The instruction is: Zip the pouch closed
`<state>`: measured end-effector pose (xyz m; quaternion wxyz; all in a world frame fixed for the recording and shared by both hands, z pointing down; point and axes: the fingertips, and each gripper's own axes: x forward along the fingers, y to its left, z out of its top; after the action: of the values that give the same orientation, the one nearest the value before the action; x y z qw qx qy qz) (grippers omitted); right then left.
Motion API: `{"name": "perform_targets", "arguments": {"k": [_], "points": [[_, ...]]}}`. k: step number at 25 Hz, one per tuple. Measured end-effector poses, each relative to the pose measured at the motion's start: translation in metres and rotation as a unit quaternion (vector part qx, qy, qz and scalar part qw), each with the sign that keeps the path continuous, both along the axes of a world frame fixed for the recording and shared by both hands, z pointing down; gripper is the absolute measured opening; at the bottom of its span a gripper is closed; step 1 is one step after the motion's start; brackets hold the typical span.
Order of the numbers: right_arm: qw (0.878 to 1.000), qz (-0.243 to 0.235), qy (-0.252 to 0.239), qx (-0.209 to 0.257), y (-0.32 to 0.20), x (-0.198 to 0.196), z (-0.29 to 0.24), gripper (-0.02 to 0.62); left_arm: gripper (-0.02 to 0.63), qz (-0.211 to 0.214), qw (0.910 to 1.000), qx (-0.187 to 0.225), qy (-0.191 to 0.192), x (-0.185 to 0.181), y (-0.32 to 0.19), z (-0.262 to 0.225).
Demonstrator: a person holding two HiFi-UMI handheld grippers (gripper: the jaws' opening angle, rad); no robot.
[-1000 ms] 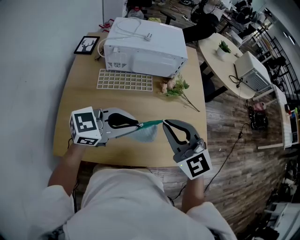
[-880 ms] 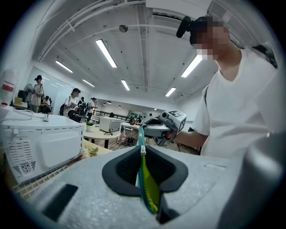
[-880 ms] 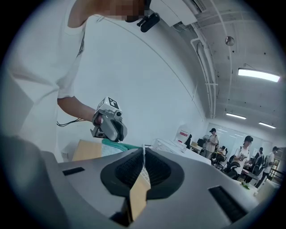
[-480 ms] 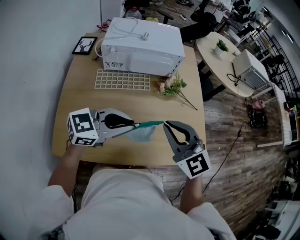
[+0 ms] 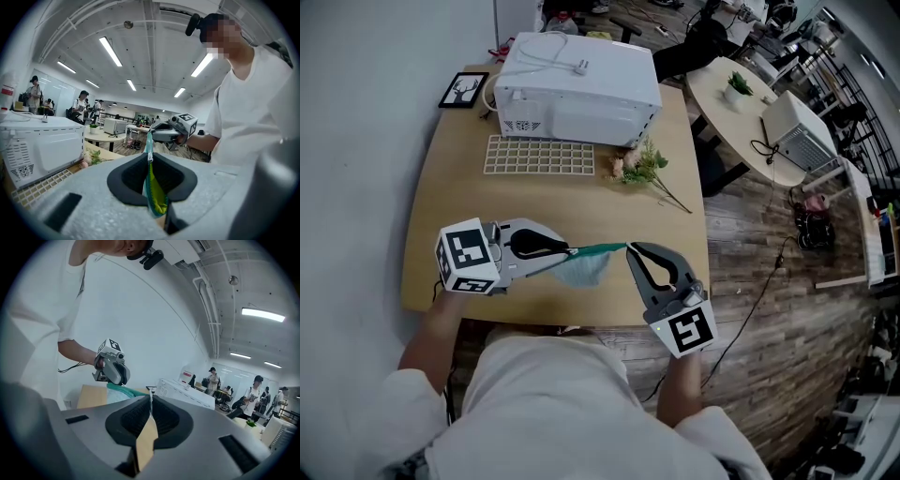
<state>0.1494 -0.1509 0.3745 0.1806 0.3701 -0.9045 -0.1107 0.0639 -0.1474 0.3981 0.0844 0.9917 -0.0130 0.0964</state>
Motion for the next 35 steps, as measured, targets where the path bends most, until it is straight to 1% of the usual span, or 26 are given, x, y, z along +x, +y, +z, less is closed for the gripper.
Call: {"name": "perform_targets", "arguments": {"k": [6,8,12,17,24,35], "points": [[1.0,0.022,-0.006,0.001,0.004,0.015,0.002,0.018,0.04,0.002,0.9999,0.001,-0.013,0.007,0.006,0.006],[1.0,0.023,-0.009,0.0,0.006,0.02,0.001,0.018,0.04,0.001,0.9999,-0.004,-0.01,0.005,0.007,0.007],[1.0,0.029,0.0,0.006,0.007,0.025,0.003,0.018,0.04,-0.002,1.0,-0.004,-0.008,0.008,0.007,0.008],[0.998,0.053,-0.015,0.002,0.011,0.042,0.002,0.018,0.038,0.0,0.9999,-0.004,-0.013,0.009,0.01,0.008],[0.996,0.086,-0.022,0.004,0.014,0.068,0.001,0.018,0.038,-0.009,0.9998,-0.003,-0.019,0.006,0.009,0.013],[0.996,0.085,-0.014,-0.002,0.013,0.074,0.012,0.018,0.038,-0.029,0.9994,-0.012,-0.013,0.004,0.004,0.019]]}}
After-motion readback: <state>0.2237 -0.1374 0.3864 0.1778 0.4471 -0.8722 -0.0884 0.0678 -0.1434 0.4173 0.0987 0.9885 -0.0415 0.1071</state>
